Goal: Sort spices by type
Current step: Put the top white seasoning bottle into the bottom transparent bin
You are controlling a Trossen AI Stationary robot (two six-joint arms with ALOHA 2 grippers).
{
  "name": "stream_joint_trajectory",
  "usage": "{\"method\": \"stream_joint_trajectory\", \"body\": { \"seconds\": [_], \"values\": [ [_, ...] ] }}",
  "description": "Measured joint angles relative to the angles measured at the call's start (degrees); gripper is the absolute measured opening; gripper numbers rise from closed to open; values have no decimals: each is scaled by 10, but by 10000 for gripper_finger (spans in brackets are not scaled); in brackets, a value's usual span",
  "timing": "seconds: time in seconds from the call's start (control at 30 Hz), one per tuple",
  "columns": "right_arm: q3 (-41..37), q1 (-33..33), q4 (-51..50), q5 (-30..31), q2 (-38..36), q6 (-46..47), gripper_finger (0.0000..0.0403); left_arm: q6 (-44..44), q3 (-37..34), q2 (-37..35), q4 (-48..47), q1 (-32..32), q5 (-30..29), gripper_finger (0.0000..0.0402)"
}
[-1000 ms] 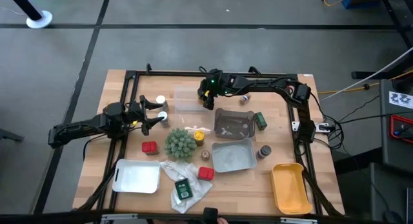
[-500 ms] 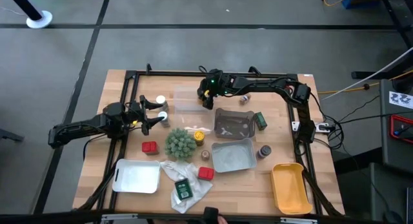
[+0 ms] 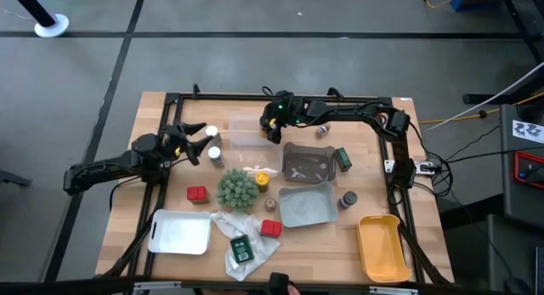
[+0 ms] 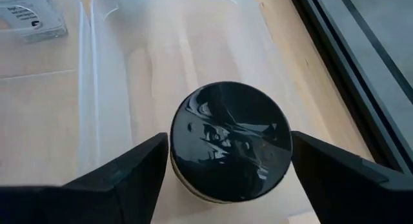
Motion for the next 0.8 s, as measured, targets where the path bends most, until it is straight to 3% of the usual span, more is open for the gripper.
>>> {"method": "stream_joint_trajectory", "body": {
  "seconds": [0.47,0.67,0.8],
  "values": [
    [0,0,-31,0,-73,0,319,-37,11,53,-23,1,-56,282],
    [0,0,-45,0,-119,0,319,-35,77,132,-27,1,-63,282],
    [0,0,-76,6,-164,0,319,-63,146,196,-106,4,-84,282]
  ]
}}
